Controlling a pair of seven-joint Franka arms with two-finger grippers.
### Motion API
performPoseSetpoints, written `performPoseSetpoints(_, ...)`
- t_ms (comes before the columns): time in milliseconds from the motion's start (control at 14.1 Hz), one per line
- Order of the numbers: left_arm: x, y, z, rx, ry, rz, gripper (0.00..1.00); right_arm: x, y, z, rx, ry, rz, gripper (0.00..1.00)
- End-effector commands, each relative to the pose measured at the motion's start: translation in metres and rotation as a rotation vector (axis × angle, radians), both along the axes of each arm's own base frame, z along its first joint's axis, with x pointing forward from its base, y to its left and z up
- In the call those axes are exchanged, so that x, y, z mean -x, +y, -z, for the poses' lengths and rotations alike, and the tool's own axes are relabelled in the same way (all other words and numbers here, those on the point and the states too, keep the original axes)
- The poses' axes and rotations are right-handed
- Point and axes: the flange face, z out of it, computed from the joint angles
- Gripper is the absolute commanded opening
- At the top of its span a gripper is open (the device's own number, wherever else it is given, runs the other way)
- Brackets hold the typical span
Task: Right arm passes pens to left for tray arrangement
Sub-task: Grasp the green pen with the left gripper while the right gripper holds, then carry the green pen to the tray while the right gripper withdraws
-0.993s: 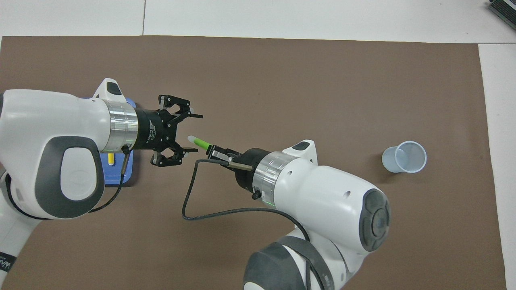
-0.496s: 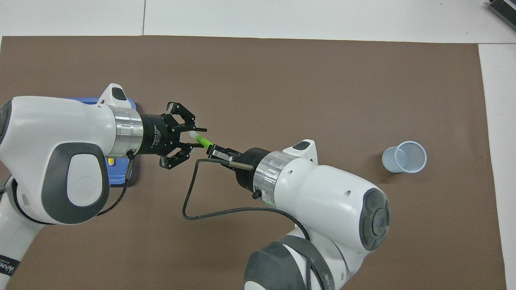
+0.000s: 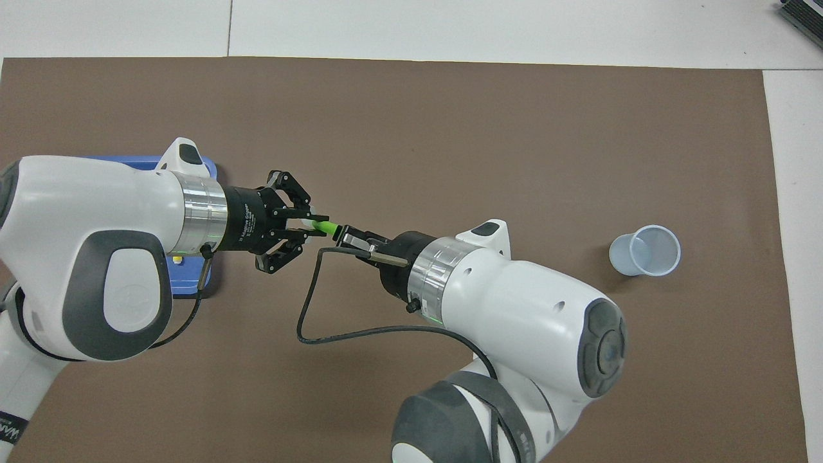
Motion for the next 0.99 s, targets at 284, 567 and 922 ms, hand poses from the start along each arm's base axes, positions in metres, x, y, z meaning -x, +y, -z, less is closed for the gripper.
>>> performPoseSetpoints(284, 0.009, 0.009, -0.006, 0.01, 0.006, 0.063, 0.0, -0.006, -0.002, -0.009, -0.023, 0.038, 0.004, 1.0)
performPoseSetpoints(567, 0.003, 0.054, -0.007, -0.013, -0.046, 0.265, 0.0, -0.014, -0.033, -0.023, 0.139, 0.103, -0.094, 1.0)
performPoseSetpoints(922, -0.002, 0.13, -0.011, -0.176, -0.152, 0.674, 0.0, -0.021, -0.093, -0.027, 0.34, 0.161, -0.256, 1.0)
